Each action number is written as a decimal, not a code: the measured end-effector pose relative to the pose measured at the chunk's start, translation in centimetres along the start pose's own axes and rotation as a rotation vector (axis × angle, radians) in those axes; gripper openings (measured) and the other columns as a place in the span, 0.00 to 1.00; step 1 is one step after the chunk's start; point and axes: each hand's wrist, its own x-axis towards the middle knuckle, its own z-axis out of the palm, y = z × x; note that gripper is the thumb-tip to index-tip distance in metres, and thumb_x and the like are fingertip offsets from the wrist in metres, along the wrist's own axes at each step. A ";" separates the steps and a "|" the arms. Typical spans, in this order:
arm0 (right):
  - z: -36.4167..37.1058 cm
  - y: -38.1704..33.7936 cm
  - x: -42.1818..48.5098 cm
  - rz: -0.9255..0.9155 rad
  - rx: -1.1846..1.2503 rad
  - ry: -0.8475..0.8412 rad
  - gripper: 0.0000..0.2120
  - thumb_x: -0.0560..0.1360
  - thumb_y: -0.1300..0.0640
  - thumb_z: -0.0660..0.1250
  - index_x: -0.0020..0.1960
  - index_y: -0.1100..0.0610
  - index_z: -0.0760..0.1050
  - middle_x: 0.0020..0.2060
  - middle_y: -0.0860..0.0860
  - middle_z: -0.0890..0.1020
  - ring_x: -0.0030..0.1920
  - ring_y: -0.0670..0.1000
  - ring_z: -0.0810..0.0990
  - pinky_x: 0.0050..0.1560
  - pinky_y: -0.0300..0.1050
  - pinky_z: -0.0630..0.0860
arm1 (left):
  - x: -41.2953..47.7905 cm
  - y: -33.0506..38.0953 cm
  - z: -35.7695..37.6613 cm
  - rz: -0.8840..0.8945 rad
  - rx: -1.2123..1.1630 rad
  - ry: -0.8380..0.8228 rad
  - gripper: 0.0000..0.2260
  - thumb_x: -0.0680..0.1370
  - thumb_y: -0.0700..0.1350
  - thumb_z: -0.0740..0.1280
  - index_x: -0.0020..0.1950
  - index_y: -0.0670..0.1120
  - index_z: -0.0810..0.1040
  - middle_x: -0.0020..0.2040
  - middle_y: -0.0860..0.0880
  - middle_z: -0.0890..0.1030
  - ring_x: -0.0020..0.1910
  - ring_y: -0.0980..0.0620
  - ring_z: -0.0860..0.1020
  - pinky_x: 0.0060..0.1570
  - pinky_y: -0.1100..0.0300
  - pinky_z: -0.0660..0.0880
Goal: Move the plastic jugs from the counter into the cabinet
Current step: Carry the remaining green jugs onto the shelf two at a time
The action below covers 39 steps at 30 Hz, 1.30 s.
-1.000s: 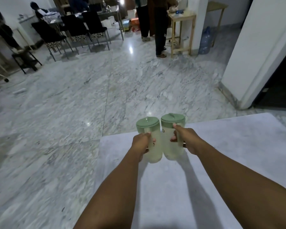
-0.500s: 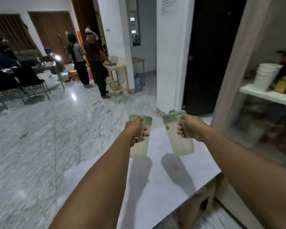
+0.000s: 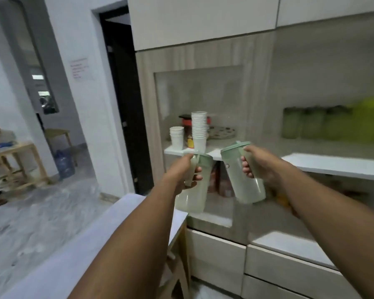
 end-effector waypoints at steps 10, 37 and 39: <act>-27.5 -2.9 -3.0 -0.129 0.109 0.323 0.16 0.81 0.45 0.55 0.40 0.54 0.69 0.29 0.51 0.71 0.28 0.50 0.69 0.31 0.44 0.64 | 6.6 3.7 27.2 0.072 -0.007 -0.288 0.23 0.81 0.59 0.56 0.62 0.44 0.78 0.44 0.48 0.82 0.41 0.49 0.81 0.42 0.54 0.74; -52.3 -2.2 23.6 -0.178 0.266 0.695 0.15 0.80 0.50 0.61 0.39 0.57 0.76 0.34 0.54 0.79 0.35 0.54 0.80 0.35 0.45 0.73 | 35.5 7.8 54.4 0.239 0.024 -0.279 0.11 0.82 0.48 0.60 0.51 0.46 0.80 0.50 0.43 0.85 0.54 0.42 0.84 0.62 0.43 0.77; -53.4 -2.3 24.9 -0.158 0.262 0.701 0.15 0.80 0.49 0.61 0.40 0.57 0.77 0.35 0.54 0.80 0.36 0.55 0.81 0.36 0.46 0.73 | 37.1 8.2 56.4 0.210 0.022 -0.265 0.12 0.83 0.45 0.58 0.55 0.42 0.80 0.50 0.42 0.85 0.53 0.43 0.84 0.61 0.45 0.78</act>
